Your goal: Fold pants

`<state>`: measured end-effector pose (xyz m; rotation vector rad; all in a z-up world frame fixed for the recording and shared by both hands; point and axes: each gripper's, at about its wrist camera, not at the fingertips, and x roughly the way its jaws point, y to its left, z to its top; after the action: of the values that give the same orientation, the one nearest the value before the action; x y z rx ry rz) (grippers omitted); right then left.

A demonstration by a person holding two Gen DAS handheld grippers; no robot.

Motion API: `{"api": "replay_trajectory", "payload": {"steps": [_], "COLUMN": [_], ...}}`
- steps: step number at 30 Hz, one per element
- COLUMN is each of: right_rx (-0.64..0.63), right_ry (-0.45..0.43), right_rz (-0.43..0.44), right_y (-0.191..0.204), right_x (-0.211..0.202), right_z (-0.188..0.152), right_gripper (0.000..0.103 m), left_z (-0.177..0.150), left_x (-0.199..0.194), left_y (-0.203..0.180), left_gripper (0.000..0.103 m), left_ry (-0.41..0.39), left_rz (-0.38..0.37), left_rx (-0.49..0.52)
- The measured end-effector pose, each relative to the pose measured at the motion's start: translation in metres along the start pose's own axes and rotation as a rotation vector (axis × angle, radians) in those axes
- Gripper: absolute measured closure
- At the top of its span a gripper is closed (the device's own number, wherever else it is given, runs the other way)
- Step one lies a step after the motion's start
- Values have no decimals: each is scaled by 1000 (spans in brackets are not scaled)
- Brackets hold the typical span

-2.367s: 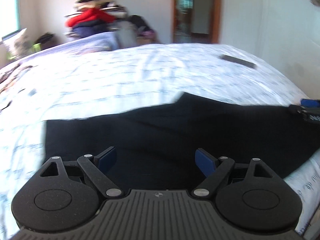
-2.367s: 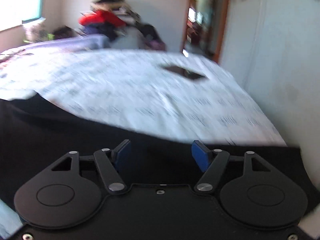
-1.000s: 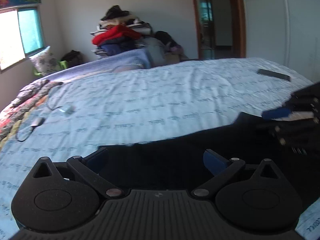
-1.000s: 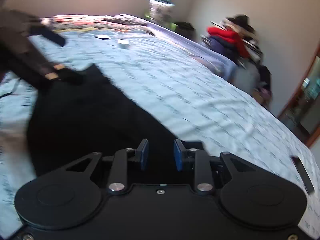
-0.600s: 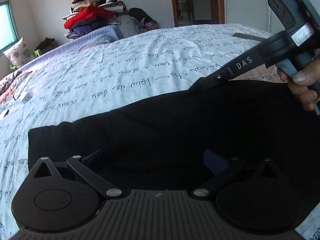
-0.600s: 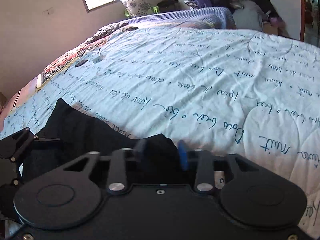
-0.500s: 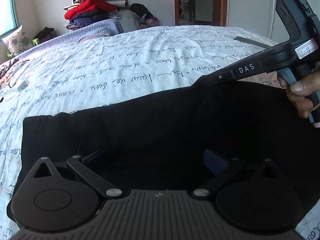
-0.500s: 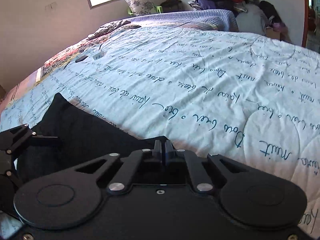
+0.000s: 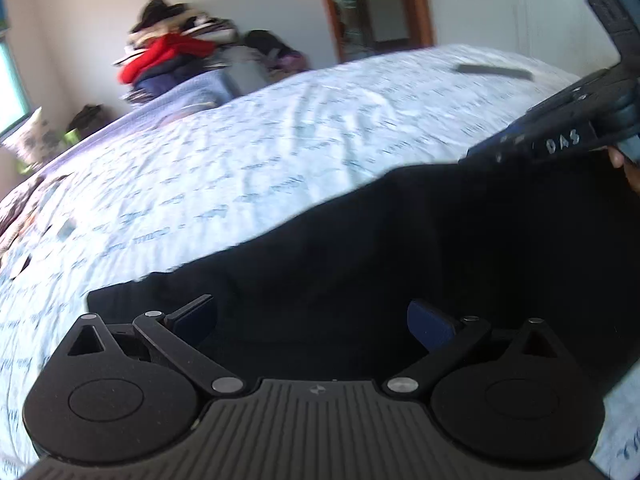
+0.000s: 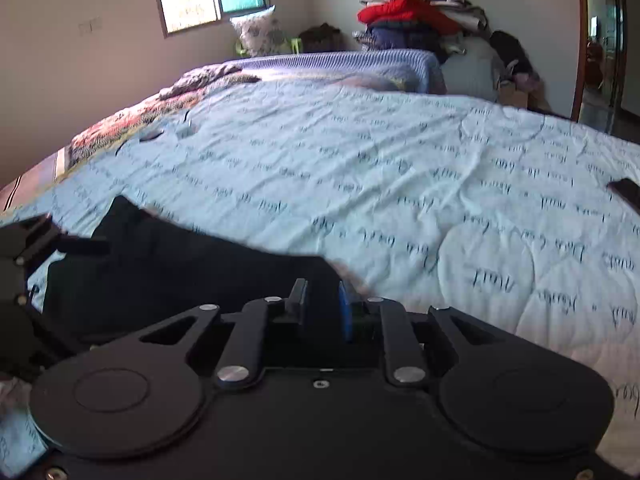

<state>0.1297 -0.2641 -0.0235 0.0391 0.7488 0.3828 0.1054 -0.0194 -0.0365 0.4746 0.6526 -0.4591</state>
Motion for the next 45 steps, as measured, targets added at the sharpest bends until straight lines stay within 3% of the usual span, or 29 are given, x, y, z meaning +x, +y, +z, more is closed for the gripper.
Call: {"api": "replay_trajectory", "payload": {"steps": [1,4,6,8,10,12,13,15,17,20,23,26,28,29,32,34,36,38,40,43,45], "right_rx": [-41,-132,-135,-123,-108,-170,-166,-87,-24,104,259,335,347,291,158,212,260,285,307,315,258], "right_ry": [65,64,32,-11,11,49,26,35,25,-84,-171,-131,-34,-25,9,-33,-112,-136,-116,5,14], "right_rz": [-19,-71,-173,-146,-90,-133,-143,-146,-177,-284,-450,-525,-551,-557,-553,-527,-552,-595,-629,-633,-625], "right_y": [2,11,15,20,25,31,30,20,8,-21,-60,-91,-99,-92,-73,-81,-96,-119,-143,-170,-163], "right_x": [5,-16,-38,-55,-57,-58,-66,-90,-116,-158,-183,-185,-176,-175,-187,-204,-220,-221,-211,-192,-196], "right_z": [-13,-35,-39,-46,-59,-82,-91,-105,-117,-129,-138,-152,-165,-171,-181,-179,-176,-171,-165,-168,-171], "right_gripper": [80,80,72,70,58,56,56,56,56,57,46,31,30,30,29,29,28,26,26,26,25], "left_z": [-4,-14,-11,-2,4,4,0,-6,-1,23,46,59,58,53,44,49,61,74,82,78,69], "left_x": [2,-8,-18,-28,-32,-27,-23,-24,-34,-40,-28,-1,21,24,12,7,3,7,15,34,27], "left_y": [-7,-17,-17,-19,-26,-42,-53,-66,-74,-85,-113,-151,-173,-179,-178,-177,-179,-187,-201,-221,-220], "left_gripper": [1,1,2,1,0,0,3,5,5,3,3,2,6,7,6,7,5,4,4,6,5], "left_ry": [8,-27,-44,-82,-93,-57,-31,-42,-84,-116,-93,-70,17,36,-2,-16,-61,-76,-61,30,-14], "left_rz": [5,48,48,14,-63,-98,-85,-33,-30,-142,-245,-316,-316,-315,-355,-359,-361,-353,-352,-363,-357], "left_rx": [37,92,85,58,54,103,149,202,210,151,96,76,93,87,81,61,41,34,41,107,100]}}
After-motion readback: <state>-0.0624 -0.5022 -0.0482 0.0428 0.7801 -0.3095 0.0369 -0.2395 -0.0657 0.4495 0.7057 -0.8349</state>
